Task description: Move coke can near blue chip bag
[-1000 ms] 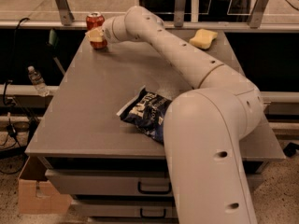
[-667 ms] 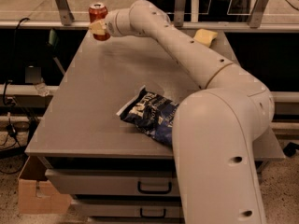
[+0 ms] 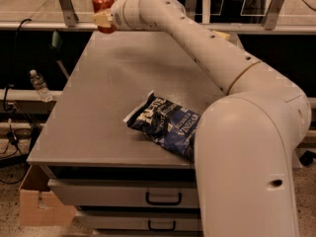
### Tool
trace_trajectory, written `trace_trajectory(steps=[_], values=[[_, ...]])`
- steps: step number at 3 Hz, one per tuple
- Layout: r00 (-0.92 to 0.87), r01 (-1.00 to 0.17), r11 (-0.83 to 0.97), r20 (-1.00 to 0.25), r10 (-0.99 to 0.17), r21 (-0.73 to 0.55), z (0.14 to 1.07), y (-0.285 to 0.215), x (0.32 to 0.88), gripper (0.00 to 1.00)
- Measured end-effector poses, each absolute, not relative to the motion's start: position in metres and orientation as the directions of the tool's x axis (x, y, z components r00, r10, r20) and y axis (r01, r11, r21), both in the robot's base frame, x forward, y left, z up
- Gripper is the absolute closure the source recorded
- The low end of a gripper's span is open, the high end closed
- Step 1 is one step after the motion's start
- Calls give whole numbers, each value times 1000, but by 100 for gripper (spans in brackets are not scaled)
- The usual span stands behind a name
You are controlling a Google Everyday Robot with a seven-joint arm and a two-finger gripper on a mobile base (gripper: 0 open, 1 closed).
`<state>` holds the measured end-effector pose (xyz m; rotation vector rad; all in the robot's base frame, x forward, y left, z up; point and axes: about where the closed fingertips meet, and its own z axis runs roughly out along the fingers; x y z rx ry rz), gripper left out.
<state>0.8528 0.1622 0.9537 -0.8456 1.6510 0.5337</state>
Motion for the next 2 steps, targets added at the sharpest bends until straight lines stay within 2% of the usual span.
trace_trajectory(steps=[1,2], values=[[-113,-790,610,-960,-256,-70,940,157,839,100],[-140,-785,618,-964,-227,-32,942,130,812,100]])
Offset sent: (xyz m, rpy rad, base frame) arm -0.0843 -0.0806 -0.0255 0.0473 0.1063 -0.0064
